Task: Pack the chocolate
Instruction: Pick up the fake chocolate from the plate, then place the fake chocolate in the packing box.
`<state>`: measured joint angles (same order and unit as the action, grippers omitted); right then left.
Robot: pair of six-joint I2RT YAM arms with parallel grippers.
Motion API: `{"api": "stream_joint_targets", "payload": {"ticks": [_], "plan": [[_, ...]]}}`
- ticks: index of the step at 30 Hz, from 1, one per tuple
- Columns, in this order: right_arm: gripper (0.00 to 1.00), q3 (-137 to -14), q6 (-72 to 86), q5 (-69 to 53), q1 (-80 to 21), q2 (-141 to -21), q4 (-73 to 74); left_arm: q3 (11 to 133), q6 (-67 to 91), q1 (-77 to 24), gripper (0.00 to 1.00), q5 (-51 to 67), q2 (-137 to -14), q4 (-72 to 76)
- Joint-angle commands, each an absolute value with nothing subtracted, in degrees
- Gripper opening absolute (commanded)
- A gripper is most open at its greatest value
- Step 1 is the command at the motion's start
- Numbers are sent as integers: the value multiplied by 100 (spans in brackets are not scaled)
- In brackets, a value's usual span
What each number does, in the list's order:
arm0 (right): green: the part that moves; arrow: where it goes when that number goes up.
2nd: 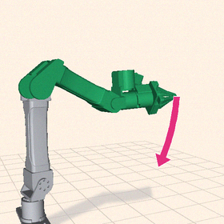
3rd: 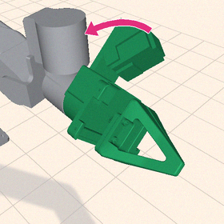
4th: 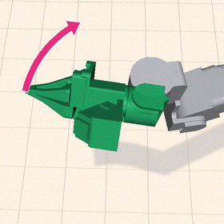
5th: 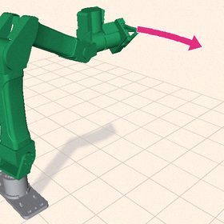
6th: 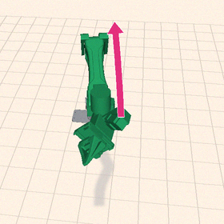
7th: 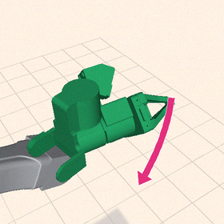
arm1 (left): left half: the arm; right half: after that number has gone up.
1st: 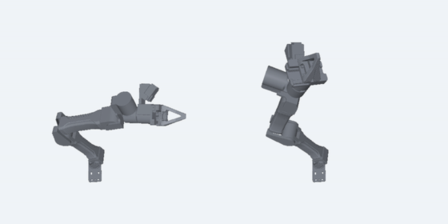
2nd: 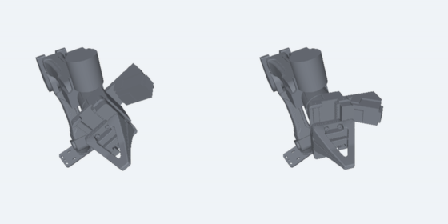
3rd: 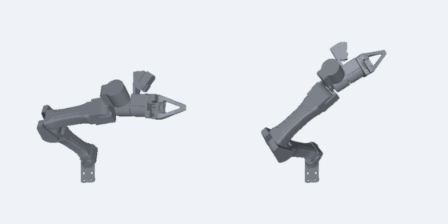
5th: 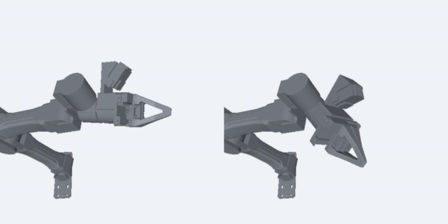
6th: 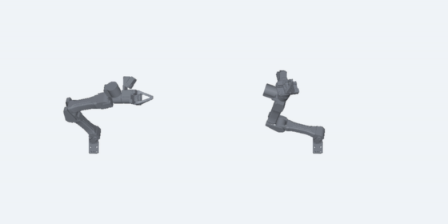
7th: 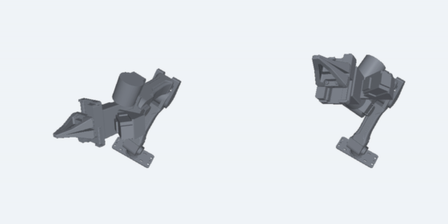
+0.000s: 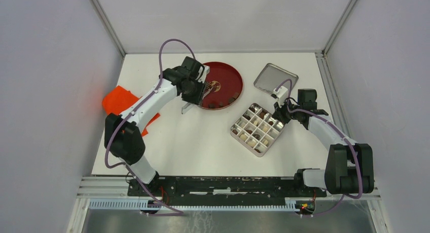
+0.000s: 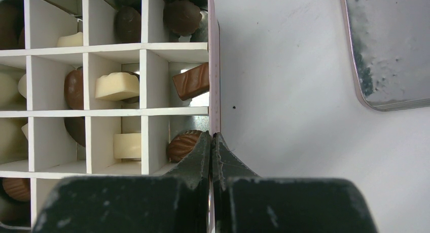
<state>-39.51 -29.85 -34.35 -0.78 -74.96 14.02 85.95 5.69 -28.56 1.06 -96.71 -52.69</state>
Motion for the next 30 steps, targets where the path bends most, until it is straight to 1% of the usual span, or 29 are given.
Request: {"api": "stream_joint_targets", "payload": {"ticks": [1, 6, 11, 16, 25, 30], "plan": [[0, -4069, -2910, -3647, -55, -7326, 1129, 8494, 879, -2813, 2, 811, -9019, -4749], [0, -4061, -2883, -3647, -52, -7318, 1095, 8075, 1122, -2815, 2, 1602, -8525, -4338], [0, -4062, -2874, -3656, -45, -7320, 1096, 7723, 1380, -2819, 2, 1991, -8148, -4024], [0, -4061, -2873, -3648, -52, -7295, 1099, 7418, 1591, -2904, 2, 2661, -7894, -3735], [0, -4061, -2865, -3639, -52, -7281, 1092, 6483, 2192, -3949, 2, 3048, -7303, -3040], [0, -4061, -2864, -3631, -53, -7273, 1092, 6042, 2639, -4664, 2, 2892, -7226, -2333]]}}
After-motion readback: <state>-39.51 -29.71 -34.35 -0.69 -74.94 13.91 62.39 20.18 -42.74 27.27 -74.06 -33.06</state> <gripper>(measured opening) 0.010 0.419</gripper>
